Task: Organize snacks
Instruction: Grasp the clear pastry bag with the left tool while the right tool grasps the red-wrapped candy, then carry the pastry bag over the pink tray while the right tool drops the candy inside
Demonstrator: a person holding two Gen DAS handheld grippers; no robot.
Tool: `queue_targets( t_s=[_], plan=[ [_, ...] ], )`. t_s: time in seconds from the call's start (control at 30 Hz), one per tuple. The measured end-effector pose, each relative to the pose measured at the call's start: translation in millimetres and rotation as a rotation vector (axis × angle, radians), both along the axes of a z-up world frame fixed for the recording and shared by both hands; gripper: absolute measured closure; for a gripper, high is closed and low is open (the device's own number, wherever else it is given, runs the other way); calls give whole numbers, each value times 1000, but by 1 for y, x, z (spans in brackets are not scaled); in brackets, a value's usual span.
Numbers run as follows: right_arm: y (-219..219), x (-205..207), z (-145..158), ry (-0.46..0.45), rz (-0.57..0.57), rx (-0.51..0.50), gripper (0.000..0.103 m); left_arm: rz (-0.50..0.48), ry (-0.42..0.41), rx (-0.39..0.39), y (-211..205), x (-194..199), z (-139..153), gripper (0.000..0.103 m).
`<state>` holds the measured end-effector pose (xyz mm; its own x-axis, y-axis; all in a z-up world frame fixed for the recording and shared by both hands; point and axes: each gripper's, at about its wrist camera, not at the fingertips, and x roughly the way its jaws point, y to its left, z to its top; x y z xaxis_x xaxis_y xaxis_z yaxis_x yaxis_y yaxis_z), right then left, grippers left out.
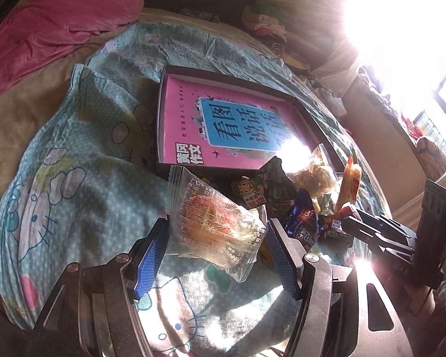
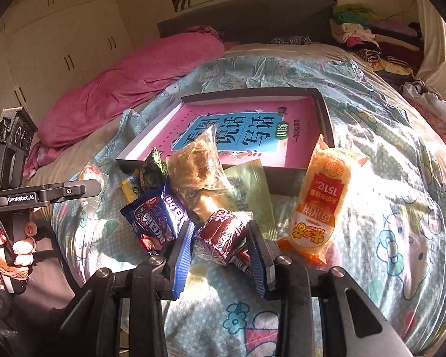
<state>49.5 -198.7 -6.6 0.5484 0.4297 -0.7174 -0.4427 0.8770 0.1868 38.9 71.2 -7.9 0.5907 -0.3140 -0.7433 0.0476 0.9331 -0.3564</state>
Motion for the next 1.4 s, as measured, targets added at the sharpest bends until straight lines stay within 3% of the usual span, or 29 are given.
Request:
queue_targets(
  t_s=[0.63,1.4],
  plan=[
    [-4,36,31,-95,-73,14,67,19,-44,25,-10,33,13,35],
    [-2,94,20,-80,-162,-59,67,87,-65,110,-7,99,3,35]
  ],
)
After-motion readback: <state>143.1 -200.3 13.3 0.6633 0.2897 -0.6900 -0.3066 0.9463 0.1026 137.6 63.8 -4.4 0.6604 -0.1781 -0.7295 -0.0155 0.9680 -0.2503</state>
